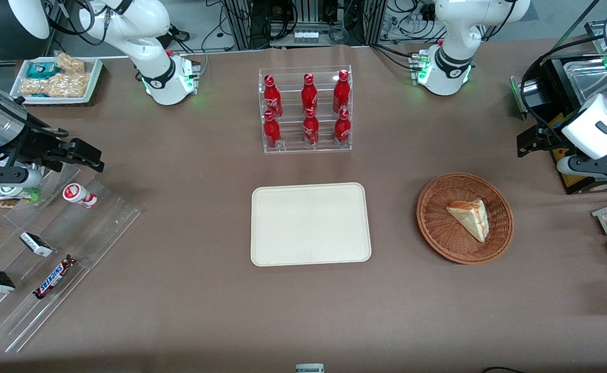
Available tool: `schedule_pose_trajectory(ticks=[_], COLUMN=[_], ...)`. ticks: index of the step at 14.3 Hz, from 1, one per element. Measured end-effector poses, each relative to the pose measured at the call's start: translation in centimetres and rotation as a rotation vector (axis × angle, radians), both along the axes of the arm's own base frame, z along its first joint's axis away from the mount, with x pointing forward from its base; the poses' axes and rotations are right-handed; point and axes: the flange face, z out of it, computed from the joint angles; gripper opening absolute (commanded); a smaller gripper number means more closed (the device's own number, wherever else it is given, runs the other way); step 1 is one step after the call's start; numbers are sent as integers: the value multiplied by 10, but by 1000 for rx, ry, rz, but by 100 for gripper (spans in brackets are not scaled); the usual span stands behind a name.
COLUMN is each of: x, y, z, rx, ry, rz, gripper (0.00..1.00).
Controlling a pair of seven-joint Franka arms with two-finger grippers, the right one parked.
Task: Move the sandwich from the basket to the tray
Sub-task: 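Move the left gripper toward the wicker basket holding the sandwich, then lower the open left gripper over the wrapped sandwich and close on it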
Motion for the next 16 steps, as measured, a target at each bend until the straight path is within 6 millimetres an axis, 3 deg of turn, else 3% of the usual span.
schedule_pose_trajectory(ticks=[9, 11, 13, 16], x=[-1, -1, 2, 9], y=[-3, -3, -3, -4], z=[-1, -8, -31, -90], rx=[0, 1, 2, 1], ry=[7, 21, 35, 18], rz=[-5, -5, -7, 1], gripper=[100, 100, 100, 100])
